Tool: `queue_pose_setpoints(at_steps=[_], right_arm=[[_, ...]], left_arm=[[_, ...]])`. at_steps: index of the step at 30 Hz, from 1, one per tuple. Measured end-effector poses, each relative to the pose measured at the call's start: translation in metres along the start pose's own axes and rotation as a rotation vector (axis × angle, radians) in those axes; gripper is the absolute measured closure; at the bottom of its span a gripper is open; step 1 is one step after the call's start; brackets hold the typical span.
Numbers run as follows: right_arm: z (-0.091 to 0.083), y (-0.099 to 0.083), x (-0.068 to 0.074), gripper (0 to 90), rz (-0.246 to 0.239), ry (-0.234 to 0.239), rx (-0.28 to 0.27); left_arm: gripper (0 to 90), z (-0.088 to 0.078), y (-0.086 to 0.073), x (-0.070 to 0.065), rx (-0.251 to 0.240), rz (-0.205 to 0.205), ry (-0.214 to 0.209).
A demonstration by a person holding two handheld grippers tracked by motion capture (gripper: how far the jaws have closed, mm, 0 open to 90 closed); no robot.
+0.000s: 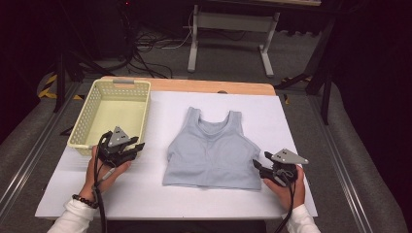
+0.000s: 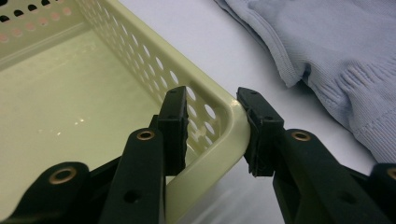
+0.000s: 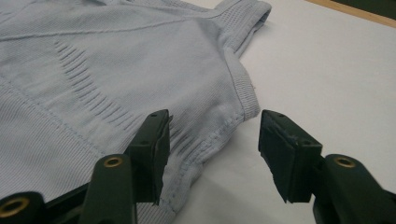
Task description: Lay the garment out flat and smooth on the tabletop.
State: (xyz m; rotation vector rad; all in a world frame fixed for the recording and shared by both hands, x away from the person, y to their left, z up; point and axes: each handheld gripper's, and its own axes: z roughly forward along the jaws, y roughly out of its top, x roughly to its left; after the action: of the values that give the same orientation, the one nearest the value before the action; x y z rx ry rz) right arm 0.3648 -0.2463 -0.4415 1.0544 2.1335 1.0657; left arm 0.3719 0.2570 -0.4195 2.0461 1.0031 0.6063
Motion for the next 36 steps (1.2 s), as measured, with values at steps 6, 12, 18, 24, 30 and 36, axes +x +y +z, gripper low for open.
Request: queue_pose_setpoints(at_steps=[6,12,18,24,30,36], right_arm=[[0.002,-0.001,-0.003,44.8,0.014,-0.006,-0.001],[-0.002,0.0,-0.005,44.9,0.044,-0.002,-0.011],[0.002,-0.001,-0.001,44.8,0.038,0.01,0.012],[0.015,-0.006,0.003,44.0,0.025,0.038,0.107],[0.018,-0.006,0.002,45.9,0.037,0.045,0.144],[0.018,-0.006,0.003,72.9,0.032,0.111,0.149]], left_arm=[[65.0,-0.015,0.007,-0.006,-0.09,0.008,-0.016],[60.7,-0.024,0.015,-0.04,-0.137,0.098,-0.092],[51.2,-0.014,0.012,-0.077,-0.121,0.171,-0.175],[36.2,0.016,0.0,-0.092,-0.015,0.193,-0.235],[32.7,0.038,-0.008,-0.095,0.058,0.161,-0.288],[56.1,0.044,-0.008,-0.094,0.098,0.151,-0.307]])
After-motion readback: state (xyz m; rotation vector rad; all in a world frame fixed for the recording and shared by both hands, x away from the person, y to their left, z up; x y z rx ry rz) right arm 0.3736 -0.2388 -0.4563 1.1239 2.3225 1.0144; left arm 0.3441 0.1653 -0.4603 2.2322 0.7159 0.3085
